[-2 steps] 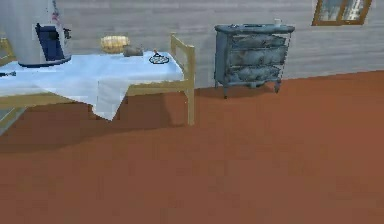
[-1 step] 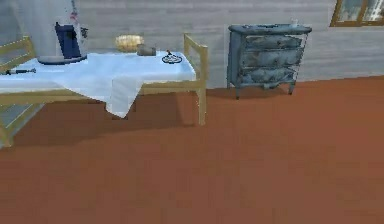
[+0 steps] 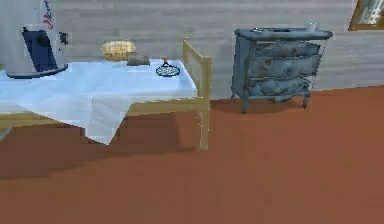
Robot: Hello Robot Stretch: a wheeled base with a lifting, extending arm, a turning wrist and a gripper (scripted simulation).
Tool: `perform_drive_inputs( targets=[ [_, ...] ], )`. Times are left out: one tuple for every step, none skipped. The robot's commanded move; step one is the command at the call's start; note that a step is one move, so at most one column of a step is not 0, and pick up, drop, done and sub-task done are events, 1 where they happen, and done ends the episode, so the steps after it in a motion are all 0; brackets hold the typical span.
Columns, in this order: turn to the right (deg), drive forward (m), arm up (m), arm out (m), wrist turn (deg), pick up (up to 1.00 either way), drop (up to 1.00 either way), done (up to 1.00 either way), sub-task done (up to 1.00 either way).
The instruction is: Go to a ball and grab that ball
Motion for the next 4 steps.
perform_drive_inputs(
  targets=[
    [45.0, 0.00, 0.00, 0.00, 0.0, 0.00, 0.00, 0.00, 0.00],
    [9.0, 0.00, 0.00, 0.00, 0.0, 0.00, 0.00, 0.00, 0.00],
    [0.0, 0.55, 0.00, 0.00, 0.0, 0.00, 0.00, 0.00, 0.00],
    [-9.0, 0.00, 0.00, 0.00, 0.0, 0.00, 0.00, 0.00, 0.00]
  ],
)
